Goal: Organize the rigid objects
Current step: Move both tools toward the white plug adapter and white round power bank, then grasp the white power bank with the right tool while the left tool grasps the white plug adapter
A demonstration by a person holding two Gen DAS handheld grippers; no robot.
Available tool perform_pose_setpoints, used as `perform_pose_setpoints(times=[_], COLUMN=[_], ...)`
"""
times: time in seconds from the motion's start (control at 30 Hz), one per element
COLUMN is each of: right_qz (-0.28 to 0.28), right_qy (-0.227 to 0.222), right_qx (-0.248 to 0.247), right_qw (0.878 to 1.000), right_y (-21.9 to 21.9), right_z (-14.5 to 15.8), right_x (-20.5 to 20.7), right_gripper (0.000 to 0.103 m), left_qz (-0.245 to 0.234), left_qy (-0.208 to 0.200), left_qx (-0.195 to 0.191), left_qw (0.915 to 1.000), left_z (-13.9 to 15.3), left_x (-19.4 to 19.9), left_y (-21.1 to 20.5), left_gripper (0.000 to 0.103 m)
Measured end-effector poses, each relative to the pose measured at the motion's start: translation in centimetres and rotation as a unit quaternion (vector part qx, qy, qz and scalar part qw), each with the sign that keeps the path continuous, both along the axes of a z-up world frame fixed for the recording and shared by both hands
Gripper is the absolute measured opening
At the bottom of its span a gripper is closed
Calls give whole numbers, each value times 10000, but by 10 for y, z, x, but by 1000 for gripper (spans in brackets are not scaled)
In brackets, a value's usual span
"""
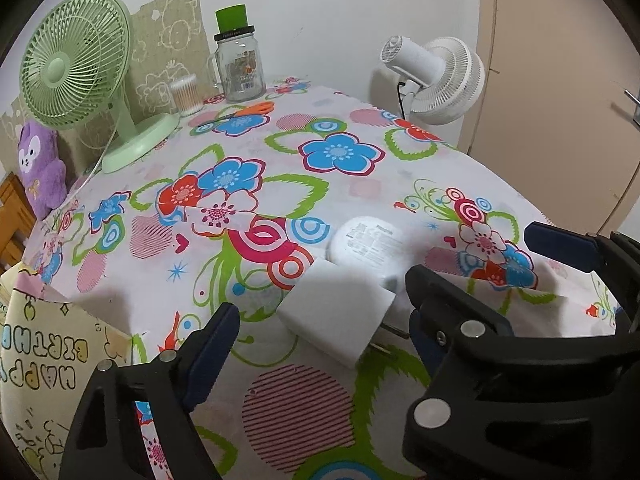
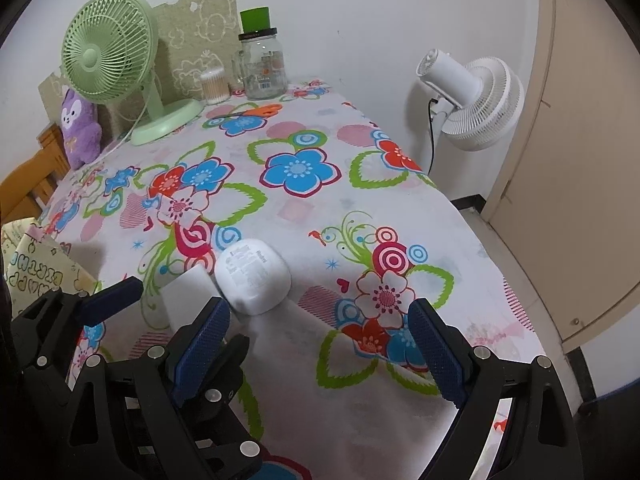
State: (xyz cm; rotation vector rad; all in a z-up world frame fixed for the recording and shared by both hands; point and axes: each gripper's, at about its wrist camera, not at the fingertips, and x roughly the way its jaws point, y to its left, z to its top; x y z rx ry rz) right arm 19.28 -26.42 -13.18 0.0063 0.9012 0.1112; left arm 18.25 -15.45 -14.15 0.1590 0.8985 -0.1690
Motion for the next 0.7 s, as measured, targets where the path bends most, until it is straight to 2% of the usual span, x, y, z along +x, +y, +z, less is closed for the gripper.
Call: perform_pose_setpoints(times=[0.13, 0.2, 0.43, 0.7], right_qz=[11, 6, 65, 199], right_qy=[41, 56, 117, 135], right_qx=[-31, -62, -55, -91], right_qw=[10000, 10000, 9999, 9997], right_y=[0, 0, 3, 19], right_z=[-3, -5, -7, -8], right_x=[4, 6, 8, 15], right_gripper=[93, 93, 93, 93], left_qz=[-73, -119, -82, 246], left_qy=[115, 192, 146, 144], left_qx=[-73, -114, 32, 91], left_qw=[9999, 9997, 9999, 9996], left_z=[-3, -5, -4, -3], left_x=[3, 3, 2, 5], left_y=[-1, -2, 1, 20], left_gripper=[78, 68, 67, 67])
